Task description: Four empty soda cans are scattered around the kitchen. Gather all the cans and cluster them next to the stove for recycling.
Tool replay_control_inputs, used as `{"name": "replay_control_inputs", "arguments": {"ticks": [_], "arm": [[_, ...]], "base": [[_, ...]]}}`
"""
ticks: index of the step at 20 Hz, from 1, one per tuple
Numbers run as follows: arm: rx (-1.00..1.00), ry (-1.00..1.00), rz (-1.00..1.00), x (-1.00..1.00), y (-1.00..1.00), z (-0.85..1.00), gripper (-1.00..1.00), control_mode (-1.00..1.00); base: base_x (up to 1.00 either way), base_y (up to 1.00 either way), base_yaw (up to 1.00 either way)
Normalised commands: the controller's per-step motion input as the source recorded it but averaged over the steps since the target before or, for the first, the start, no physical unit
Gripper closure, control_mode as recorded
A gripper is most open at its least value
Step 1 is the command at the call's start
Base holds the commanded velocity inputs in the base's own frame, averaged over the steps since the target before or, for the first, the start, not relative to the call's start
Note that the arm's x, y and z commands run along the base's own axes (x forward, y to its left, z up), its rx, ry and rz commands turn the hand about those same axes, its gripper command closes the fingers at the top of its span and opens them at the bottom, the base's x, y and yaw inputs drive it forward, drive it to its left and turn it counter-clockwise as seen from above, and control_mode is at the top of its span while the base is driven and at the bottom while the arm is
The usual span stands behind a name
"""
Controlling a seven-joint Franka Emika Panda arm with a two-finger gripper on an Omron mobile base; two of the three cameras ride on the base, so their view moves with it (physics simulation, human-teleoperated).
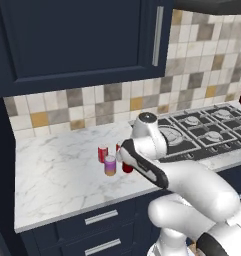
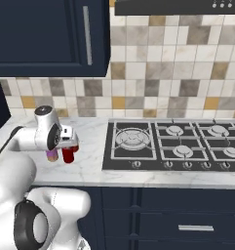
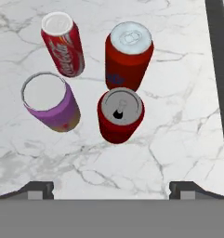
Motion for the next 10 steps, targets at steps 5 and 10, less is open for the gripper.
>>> {"name": "replay_control_inputs", "arguments": {"ticks": [5, 10], "arm": [[0.0, -0.15, -0.02, -0.59, -0.15, 0.12, -1.0, -1.0], [0.0, 0.0, -0.1, -0.43, -0.16, 0.22, -1.0, -1.0]], "base": [[0.0, 0.0, 0.0], [0.0, 0.0, 0.0]]}}
